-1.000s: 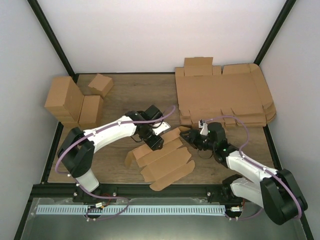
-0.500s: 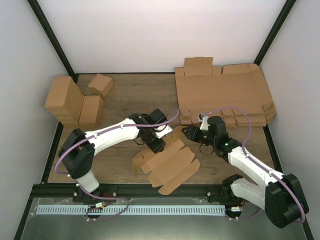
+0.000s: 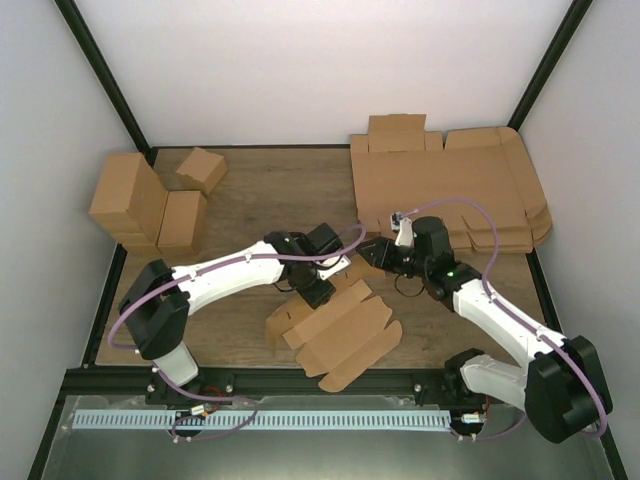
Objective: Fold the paper box
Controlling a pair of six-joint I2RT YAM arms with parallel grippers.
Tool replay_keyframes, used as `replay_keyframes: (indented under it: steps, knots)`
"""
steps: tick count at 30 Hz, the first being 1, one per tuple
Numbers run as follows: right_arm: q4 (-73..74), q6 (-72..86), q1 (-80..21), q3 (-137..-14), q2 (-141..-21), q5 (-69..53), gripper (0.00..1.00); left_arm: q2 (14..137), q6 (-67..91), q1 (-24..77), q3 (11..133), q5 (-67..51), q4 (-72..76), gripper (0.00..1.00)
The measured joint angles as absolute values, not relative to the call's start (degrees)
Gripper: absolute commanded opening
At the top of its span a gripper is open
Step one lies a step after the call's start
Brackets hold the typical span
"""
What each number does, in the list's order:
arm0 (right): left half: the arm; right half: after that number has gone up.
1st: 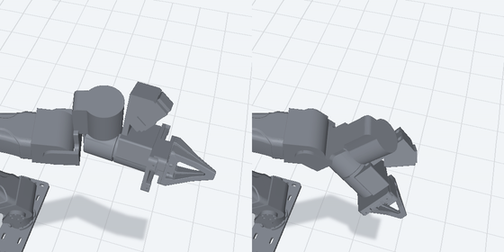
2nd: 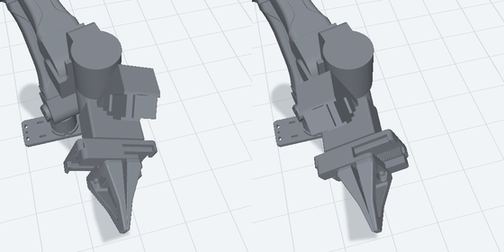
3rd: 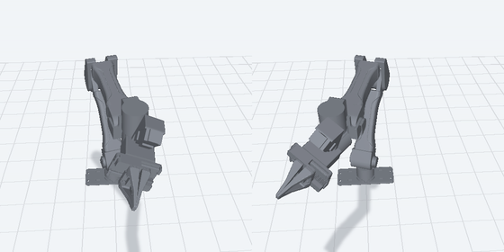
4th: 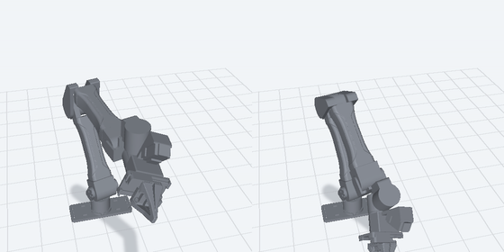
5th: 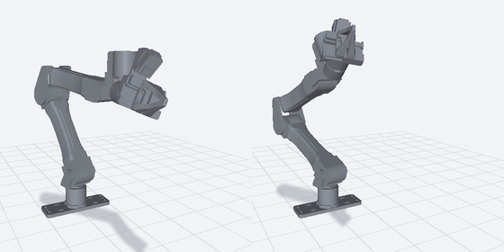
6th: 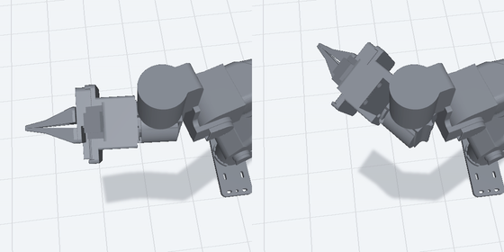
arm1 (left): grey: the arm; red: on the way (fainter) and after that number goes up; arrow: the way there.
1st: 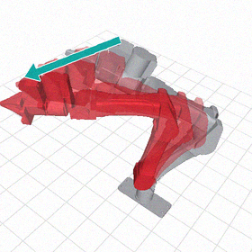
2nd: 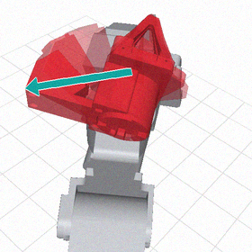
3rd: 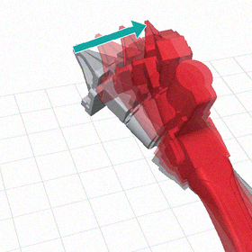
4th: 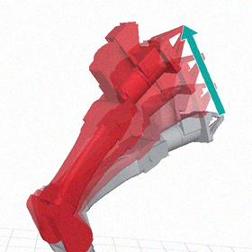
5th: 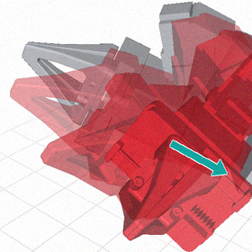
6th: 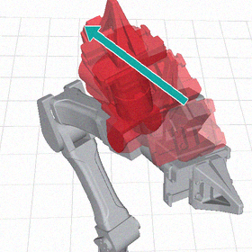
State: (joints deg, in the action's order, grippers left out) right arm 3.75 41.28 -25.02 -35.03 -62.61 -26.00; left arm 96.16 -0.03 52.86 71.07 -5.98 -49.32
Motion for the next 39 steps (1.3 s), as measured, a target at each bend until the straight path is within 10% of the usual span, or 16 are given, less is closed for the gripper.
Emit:
replay_keyframes:
  steps: [26, 32, 39]
  knots:
    - [-1.39, 49.01, -25.02, -23.68, -62.04, -34.92, 0.25, 98.35, 4.60, 58.17, 73.08, -2.39, -48.73, 0.75]
    - [-1.52, 49.06, -25.02, -22.02, -61.95, -34.20, 0.27, 98.35, 5.41, 57.93, 73.06, -6.02, -46.87, 0.66]
    - [2.17, 48.73, -25.02, -22.02, -55.68, -32.36, 0.29, 98.32, 5.93, 57.52, 73.06, -6.26, -46.37, 0.30]
